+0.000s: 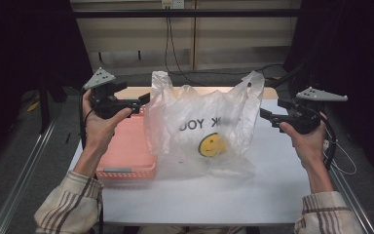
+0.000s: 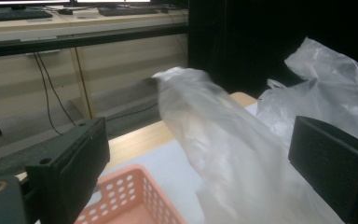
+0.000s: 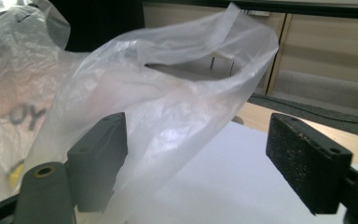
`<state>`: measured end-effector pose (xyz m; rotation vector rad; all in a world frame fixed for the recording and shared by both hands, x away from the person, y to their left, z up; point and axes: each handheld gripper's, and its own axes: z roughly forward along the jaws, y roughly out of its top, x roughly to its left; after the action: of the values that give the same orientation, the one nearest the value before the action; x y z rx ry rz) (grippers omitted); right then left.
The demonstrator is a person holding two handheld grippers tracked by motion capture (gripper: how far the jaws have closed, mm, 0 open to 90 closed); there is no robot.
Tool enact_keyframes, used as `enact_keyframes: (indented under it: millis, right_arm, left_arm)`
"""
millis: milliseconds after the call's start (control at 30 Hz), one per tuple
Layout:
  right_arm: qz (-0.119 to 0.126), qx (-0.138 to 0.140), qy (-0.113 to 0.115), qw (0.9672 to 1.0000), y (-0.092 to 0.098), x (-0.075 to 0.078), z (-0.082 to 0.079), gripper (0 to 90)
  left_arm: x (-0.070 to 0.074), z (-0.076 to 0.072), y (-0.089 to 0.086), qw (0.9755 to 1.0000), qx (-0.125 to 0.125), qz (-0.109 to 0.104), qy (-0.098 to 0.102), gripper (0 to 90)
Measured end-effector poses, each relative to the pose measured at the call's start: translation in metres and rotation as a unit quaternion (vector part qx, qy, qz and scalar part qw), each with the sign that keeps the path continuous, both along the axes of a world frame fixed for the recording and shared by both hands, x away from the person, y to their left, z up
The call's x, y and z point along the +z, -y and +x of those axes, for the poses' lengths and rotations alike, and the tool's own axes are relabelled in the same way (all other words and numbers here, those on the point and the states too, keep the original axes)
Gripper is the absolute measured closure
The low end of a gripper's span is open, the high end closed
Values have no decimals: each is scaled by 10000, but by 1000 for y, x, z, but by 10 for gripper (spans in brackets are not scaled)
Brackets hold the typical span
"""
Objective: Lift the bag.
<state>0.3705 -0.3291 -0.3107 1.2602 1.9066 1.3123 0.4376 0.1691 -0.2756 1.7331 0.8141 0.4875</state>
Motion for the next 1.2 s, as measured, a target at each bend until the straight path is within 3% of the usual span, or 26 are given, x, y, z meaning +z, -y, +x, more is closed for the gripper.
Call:
enact_keyframes:
  millis: [167,267,367,500,867,1000,1100,1200]
  right_arm:
    - [-29,-81,-36,10000,-6,-15,-14,157]
    - [-110,-119,-106,9998,-11,-26,-22,140]
    - [-120,-174,-135,9997,-13,-34,-33,131]
    - [-115,-225,-200,9995,-15,-44,-43,119]
    - [-269,-249,-420,9984,-27,-80,-83,113]
    - [-303,-312,-488,9979,-30,-93,-94,113]
    - [-302,-308,-522,9977,-31,-98,-99,114]
    - [-289,-336,-565,9974,-29,-107,-107,116]
  left_arm:
    - [-8,-21,-12,9997,10,247,46,45]
    - [-18,-33,-17,9992,24,398,-50,46]
    - [-30,-46,-22,9991,51,388,-134,42]
    - [-47,-64,-26,9983,-125,534,-219,37]
    - [-89,-107,-34,9966,-184,630,-492,51]
    - [-103,-122,-35,9971,-193,585,-444,54]
    - [-115,-130,-34,9960,-286,628,-574,54]
    - [-124,-136,-35,9965,-207,636,-496,56]
